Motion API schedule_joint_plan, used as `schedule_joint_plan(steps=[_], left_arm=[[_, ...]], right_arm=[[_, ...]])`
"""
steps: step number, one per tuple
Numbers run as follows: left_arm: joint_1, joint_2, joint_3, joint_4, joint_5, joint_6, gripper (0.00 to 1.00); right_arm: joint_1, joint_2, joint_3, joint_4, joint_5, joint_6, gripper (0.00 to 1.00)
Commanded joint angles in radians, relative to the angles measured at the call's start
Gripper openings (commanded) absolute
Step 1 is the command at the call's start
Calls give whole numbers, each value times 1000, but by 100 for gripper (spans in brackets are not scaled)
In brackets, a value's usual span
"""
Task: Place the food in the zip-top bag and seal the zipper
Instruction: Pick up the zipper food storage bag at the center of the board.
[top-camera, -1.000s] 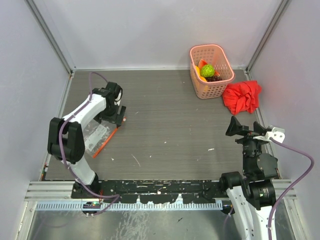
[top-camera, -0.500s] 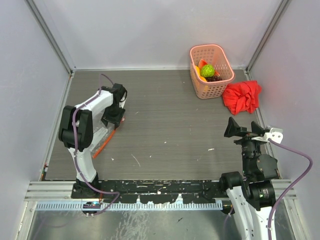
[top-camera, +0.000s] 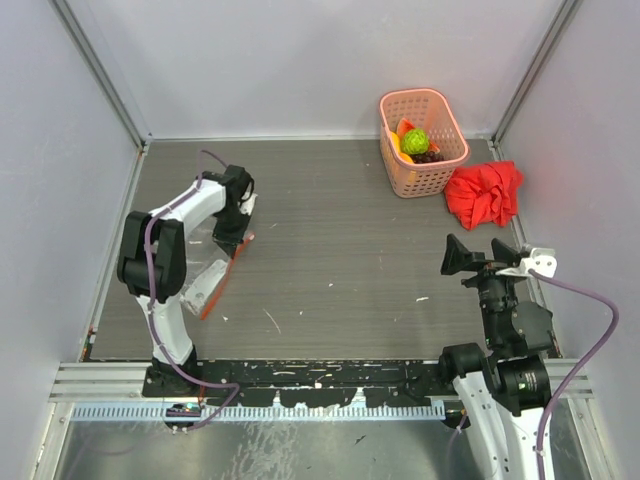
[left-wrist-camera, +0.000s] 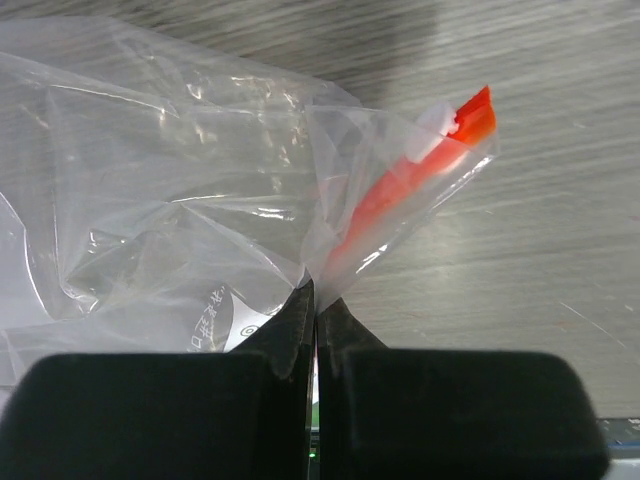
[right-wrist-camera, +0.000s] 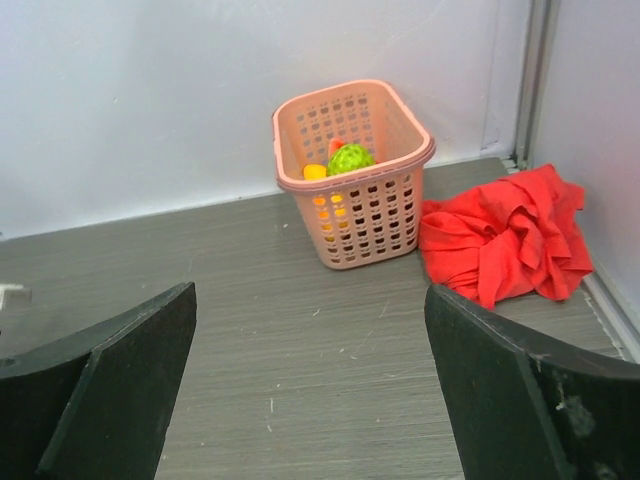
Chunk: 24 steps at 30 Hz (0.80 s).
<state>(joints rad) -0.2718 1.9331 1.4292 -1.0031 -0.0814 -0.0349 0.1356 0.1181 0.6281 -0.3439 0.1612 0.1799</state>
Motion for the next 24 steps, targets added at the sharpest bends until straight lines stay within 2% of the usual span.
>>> schedule_joint_plan(steps=[1,6,11,16,20,24], left_arm=[[7,-120,13,19,148,-12,0],[7,-185,3,65,338,-64,0],[7,-239,-31,173,536,-146,0],[6,-293,-82,324,690,-234,0],[-1,-346,-142,521,831,-335,0],[-16,-385,-180,663,894,-424,0]], right_arm=[[4,65,52,30,-92,14,100],[4,119,51,38,-170,64,100],[5,189,-1,139,-311,124,100],[5,303,-24,264,-464,167,100],[5,396,-65,414,-576,236,97],[19,476,-110,565,-655,326,94]])
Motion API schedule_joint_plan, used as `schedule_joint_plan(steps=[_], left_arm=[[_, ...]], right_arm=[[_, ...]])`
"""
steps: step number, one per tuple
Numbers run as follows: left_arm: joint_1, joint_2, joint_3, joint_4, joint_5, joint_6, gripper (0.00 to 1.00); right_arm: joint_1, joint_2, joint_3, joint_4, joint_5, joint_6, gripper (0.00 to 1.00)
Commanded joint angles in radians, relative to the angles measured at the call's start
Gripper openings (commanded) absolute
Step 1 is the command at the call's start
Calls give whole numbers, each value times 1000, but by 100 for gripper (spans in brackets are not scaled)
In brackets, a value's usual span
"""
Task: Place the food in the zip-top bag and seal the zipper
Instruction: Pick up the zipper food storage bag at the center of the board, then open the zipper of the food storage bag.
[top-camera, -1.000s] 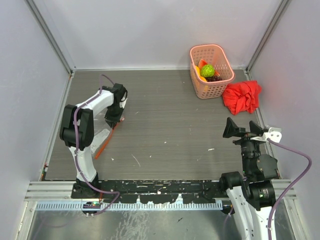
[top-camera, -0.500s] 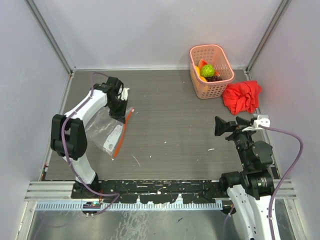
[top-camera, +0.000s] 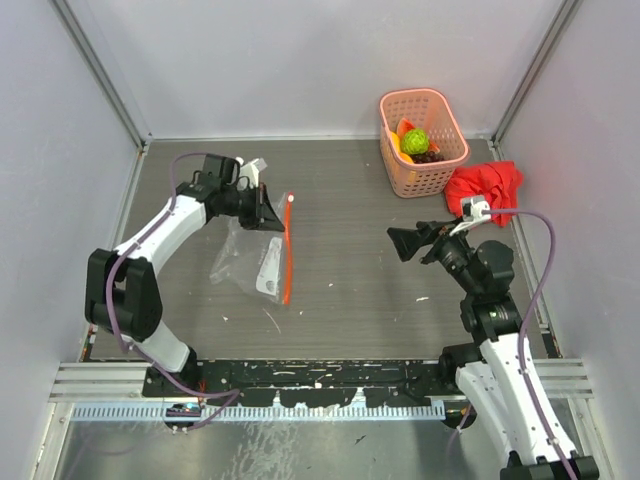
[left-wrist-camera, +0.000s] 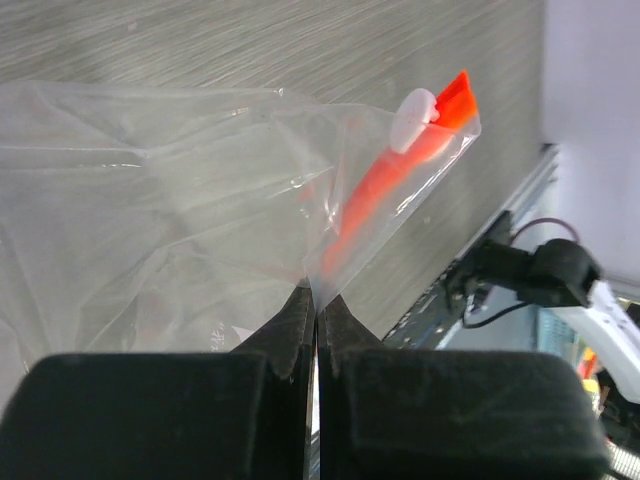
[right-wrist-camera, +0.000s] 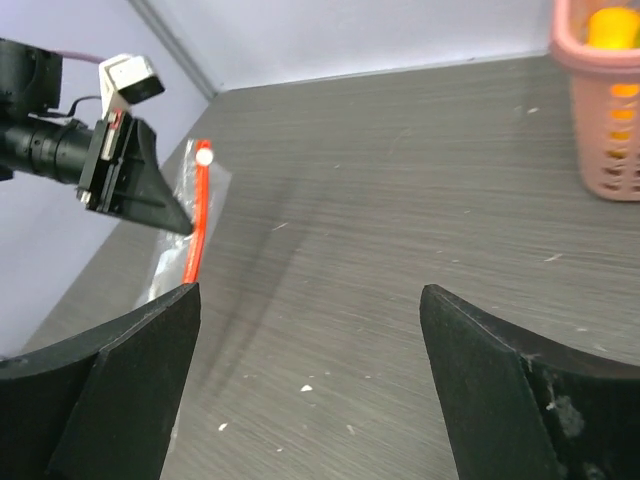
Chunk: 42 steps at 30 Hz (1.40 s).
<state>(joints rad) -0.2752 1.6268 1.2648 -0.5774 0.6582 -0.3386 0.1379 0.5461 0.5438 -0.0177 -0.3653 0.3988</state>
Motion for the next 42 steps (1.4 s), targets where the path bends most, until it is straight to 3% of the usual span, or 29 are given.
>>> schedule_joint_plan(steps=[1,6,13,19,30,42], left_arm=[[-20,-86,-16,256,157,-123,0],[-68,-112,-40,353,188,-139,0],[-94,-136,-137,692,295,-295,0],[-109,-163,-175,847,333,-365,0],[-118,-204,-231,967,333,-403,0],[-136,-203,-259,1024,320,-422,0]], right_arm=[[26,63,-36,270,-130,121,93],[115,135,-85,416,-113,179,92],[282,274,-97,561,-50,193,88],[330,375,-107,656,-43,208,80],[389,476,-106,729,-54,207,57],[447,561,-85,805,-63,202,43]])
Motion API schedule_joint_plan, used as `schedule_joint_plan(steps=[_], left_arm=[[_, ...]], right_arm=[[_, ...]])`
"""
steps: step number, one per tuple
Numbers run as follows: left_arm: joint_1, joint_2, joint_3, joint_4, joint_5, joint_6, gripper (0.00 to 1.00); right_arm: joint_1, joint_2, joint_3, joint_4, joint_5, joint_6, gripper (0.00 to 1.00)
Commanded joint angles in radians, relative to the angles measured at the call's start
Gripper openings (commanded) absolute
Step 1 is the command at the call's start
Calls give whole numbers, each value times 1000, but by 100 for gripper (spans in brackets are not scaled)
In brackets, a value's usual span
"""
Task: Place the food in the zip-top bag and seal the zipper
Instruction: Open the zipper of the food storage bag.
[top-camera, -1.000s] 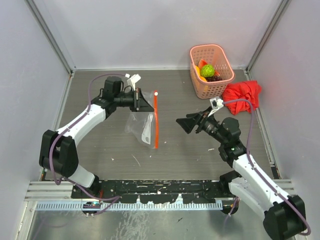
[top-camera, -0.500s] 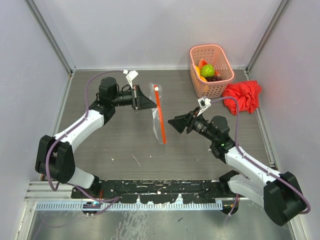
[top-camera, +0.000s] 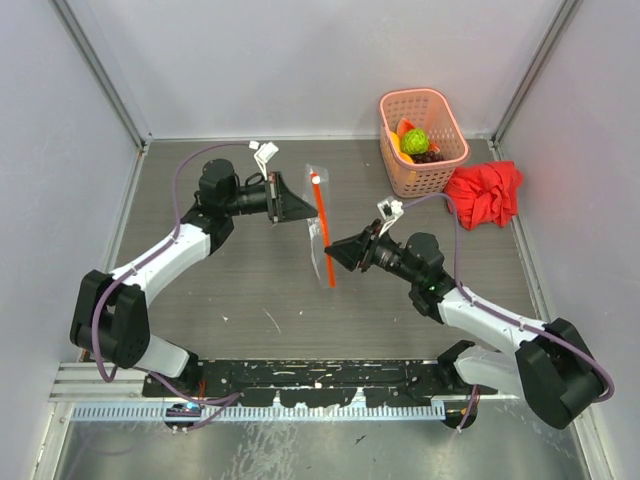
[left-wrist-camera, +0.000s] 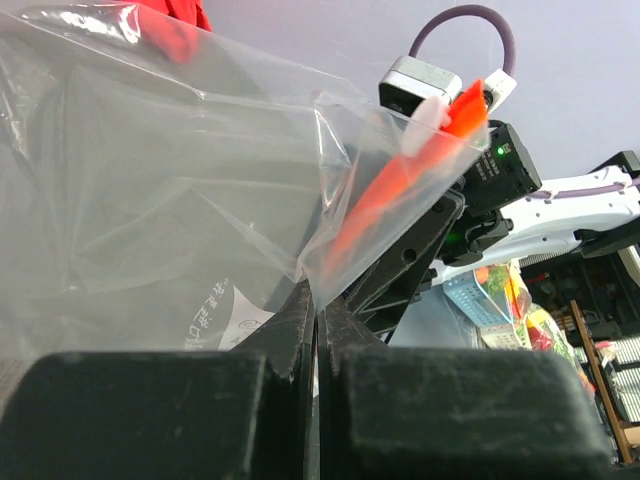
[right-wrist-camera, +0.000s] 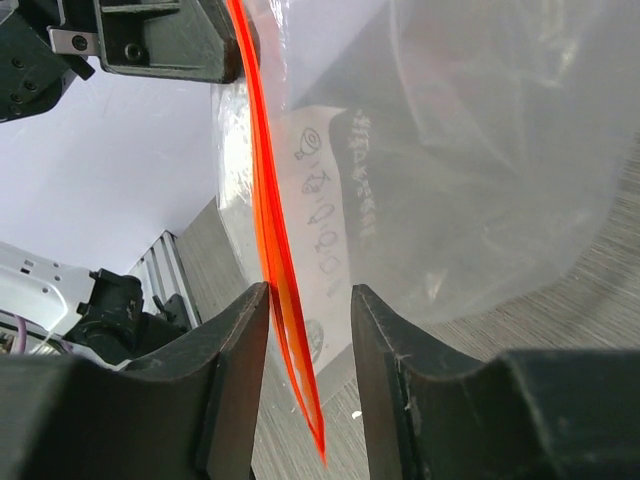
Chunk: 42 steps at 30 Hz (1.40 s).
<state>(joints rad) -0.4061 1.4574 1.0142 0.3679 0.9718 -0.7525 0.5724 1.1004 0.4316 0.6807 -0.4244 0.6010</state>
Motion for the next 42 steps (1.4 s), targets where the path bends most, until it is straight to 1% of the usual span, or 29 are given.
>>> schedule_joint_plan(steps=[1,2,7,8,10,12,13,15,17,20,24,28,32,34,38,42], left_arm=[[-7,-31,-11,79,4,-8,0],[-8,-29,-15,83,0,-9,0],[-20,-22,-39,107,-26,-16,3],[-22,-22,-42,110,-34,-16,4],[-28,-24,-50,113,-55,-20,6],[-32,-25,-61,114,-76,-25,9],[-33,-27,-67,112,-89,-31,13],[-34,-39,-83,92,-127,-43,20],[-36,-64,-96,45,-172,-48,29],[-47,-121,-113,-49,-250,-29,38],[-88,-214,-105,-217,-364,56,46],[-107,-261,-112,-267,-426,59,49],[-126,-271,-104,-302,-471,55,52],[-143,-276,-103,-326,-524,58,52],[-173,-284,-83,-428,-645,83,52],[-183,-296,-88,-448,-697,89,53]], right_arm=[[16,12,30,111,-6,-2,43],[19,18,33,113,-8,-4,43],[32,37,41,123,-13,-11,32],[33,41,42,123,-13,-11,29],[34,44,44,123,-14,-17,20],[37,43,46,115,-8,-24,10],[37,39,50,102,-2,-33,7],[43,27,62,51,22,-63,4],[55,9,84,-25,61,-104,2],[83,-16,117,-129,132,-169,1],[128,-27,156,-219,226,-233,1],[188,-19,193,-280,318,-278,1],[251,1,231,-330,420,-322,1],[279,9,247,-351,470,-337,1],[338,22,269,-375,580,-373,1],[377,35,284,-388,631,-396,1]])
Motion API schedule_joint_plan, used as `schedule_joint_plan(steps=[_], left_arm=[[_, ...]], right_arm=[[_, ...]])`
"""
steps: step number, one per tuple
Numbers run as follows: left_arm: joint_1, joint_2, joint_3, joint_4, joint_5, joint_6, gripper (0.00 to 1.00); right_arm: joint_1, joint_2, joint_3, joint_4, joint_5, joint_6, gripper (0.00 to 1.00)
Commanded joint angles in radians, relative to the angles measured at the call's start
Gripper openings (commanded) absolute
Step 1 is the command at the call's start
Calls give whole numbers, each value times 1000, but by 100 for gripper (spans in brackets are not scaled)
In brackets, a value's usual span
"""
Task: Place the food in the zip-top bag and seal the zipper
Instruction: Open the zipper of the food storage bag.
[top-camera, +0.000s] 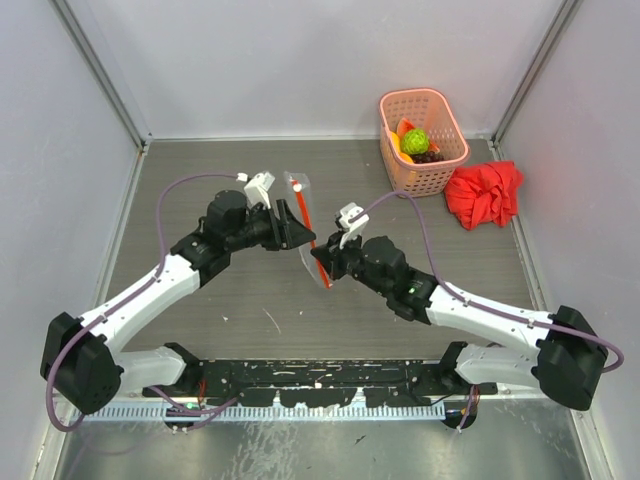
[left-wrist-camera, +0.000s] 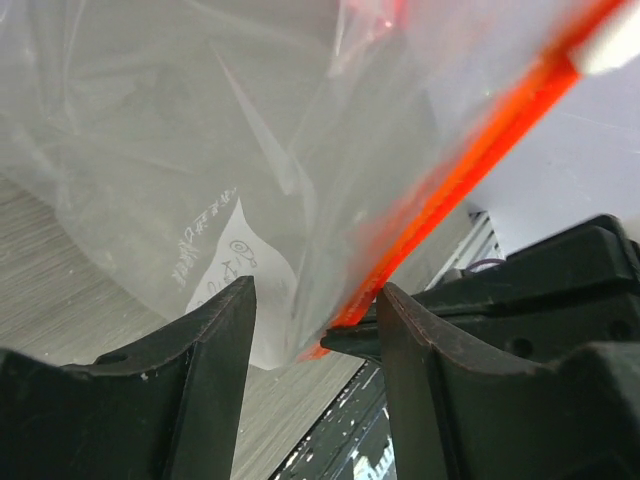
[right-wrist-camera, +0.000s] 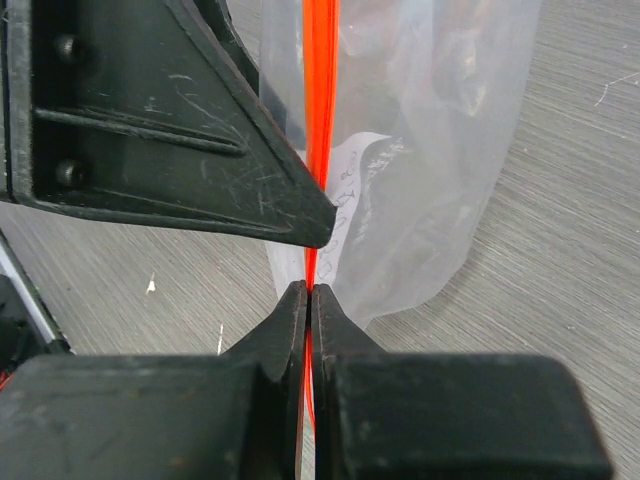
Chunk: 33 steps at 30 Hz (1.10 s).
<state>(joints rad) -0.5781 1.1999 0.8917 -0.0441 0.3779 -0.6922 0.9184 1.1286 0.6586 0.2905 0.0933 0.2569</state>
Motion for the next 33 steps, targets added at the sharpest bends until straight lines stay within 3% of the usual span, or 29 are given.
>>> schedule_joint_plan(steps=[1,6,13,22,25,33], left_arm=[[-11,-43,32,-36,-106,28,52],[-12,-56,31,-58,-132,28,45],[-13,-78,24,-127,-204,32,44],[-11,-88,-37,16,-123,-4,9],[-11,-87,-61,79,-79,2,0],[-9,-99,-78,143,16,85,0]], right_arm=[[39,10,59,3,143,-55,1],[66,11,59,7,210,-65,1],[106,13,55,14,301,-91,1],[117,7,21,74,256,-84,1],[117,-2,15,79,229,-81,5],[85,-39,32,39,81,-83,30]])
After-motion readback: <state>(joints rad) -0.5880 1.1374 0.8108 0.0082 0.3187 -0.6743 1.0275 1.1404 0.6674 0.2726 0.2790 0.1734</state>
